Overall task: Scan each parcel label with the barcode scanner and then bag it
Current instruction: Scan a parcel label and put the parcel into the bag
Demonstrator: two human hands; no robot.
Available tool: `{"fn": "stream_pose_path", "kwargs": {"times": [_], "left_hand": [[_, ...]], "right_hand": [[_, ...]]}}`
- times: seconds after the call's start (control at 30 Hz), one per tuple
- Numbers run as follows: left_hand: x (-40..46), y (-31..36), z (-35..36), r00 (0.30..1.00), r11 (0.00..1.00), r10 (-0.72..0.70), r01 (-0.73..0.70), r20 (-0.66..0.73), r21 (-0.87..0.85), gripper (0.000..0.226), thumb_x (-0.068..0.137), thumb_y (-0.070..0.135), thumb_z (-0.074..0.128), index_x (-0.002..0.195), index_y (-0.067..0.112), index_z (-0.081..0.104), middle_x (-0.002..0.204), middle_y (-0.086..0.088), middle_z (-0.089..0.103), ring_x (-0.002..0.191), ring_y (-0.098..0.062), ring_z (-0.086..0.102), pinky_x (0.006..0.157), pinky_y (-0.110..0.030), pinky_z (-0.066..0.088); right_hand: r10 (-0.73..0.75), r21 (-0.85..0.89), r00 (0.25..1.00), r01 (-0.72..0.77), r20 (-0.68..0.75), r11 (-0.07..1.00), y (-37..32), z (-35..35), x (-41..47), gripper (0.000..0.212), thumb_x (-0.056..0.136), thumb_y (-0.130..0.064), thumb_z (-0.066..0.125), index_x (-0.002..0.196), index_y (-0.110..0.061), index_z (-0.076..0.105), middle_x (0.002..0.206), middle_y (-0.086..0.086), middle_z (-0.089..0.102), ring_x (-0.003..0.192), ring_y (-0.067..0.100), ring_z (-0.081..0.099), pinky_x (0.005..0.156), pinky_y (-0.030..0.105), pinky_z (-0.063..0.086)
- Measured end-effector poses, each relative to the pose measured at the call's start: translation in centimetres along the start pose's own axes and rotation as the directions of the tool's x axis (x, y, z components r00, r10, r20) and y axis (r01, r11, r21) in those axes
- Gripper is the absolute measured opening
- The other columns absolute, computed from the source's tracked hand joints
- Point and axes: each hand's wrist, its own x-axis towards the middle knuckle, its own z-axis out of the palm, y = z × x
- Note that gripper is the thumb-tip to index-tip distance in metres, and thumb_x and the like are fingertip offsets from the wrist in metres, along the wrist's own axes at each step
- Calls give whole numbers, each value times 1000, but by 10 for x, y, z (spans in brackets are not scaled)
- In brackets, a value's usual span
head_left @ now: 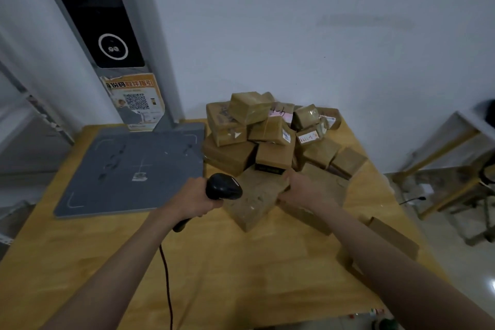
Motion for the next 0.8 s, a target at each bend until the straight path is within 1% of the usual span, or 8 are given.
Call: {"fn": "stream_pose_path", "kwargs": {"times": [0.13,0.23,0.3,0.43,0.5,0.6,0.73,0.8], "left_hand": [[40,7,-3,1000,1000,-24,24,8,-17,14,83,18,75,76,14,64,54,3,61,45,-8,59,52,-26,51],[70,10,-6,998,998,-64,64,16,-19,27,83,15,74,61,16,58,41,7,55,39,-6,55,55,-31,52],[89,11,-7,996,996,-88,89,14,-20,37,83,14,73,52,18,54,36,7,52,38,-7,54,58,-34,54],[119,11,-5,992,992,-128,129,17,-13,41,84,15,73,50,18,50,35,8,51,39,-9,55,58,-34,54],[131,9,-3,988,988,-152,152,22,-12,40,85,15,72,51,17,50,36,8,51,38,-7,54,54,-27,49],[143,5,2,984,984,-177,178,30,-22,32,84,16,73,58,14,55,38,7,53,38,-6,53,50,-22,46],[148,0,8,980,978,-198,197,0,-66,13,82,16,75,82,8,65,45,6,57,39,-5,55,45,-17,43],[146,-1,8,982,979,-189,187,-13,-81,13,82,15,76,77,10,64,43,7,57,39,-3,55,44,-14,41]], "right_hand": [[38,-5,999,-38,-10,999,10,-12,51,69,86,-25,73,144,-13,38,135,8,45,116,24,52,93,38,51],[63,-30,998,-63,1,998,23,-15,94,72,85,-20,73,146,-12,36,144,9,38,124,27,49,99,43,51],[49,-50,999,-49,5,998,33,-15,121,74,85,-17,73,147,-12,33,151,10,31,130,29,45,105,43,47],[10,-15,1000,-10,27,1000,48,-11,168,101,79,-22,80,155,-14,15,159,10,19,144,33,29,116,47,35],[35,-16,998,-35,42,999,53,-7,186,107,74,-25,84,154,-13,13,160,9,17,143,33,30,113,50,38],[57,-57,997,-54,46,997,59,2,200,94,74,-25,85,144,-12,24,154,9,25,133,32,41,104,50,47],[28,-60,999,-30,-42,998,64,13,200,87,73,-21,86,138,-14,30,146,7,35,126,31,47,97,48,51],[9,-4,998,-10,-59,1000,63,18,192,83,70,-26,88,132,-17,34,142,3,35,122,27,49,92,43,53]]}}
